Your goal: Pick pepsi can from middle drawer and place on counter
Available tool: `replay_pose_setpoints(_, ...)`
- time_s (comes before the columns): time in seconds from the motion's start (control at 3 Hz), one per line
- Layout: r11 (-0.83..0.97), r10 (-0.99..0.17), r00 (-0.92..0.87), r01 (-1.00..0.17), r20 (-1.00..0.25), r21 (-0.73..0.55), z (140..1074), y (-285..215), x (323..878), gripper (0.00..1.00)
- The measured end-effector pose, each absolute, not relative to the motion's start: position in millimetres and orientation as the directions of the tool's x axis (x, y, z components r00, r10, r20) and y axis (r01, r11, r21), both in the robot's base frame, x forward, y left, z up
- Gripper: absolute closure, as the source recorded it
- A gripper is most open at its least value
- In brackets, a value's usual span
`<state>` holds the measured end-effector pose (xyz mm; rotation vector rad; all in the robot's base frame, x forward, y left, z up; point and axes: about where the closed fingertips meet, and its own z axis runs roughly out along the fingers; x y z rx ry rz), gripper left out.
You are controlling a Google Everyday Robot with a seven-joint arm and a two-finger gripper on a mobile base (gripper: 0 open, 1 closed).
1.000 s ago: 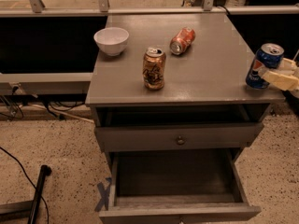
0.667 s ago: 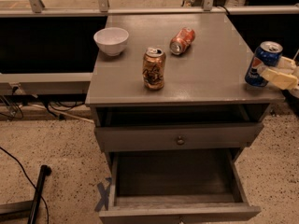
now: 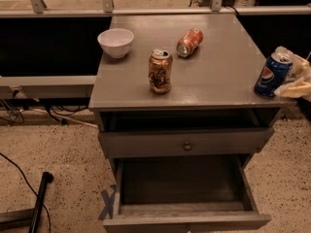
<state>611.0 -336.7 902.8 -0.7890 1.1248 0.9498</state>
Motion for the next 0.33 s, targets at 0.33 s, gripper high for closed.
replay_pose_setpoints(0.33, 0.399, 0.216, 0.146, -0.916, -0.965, -0.049, 902.8, -336.7, 611.0, 0.00)
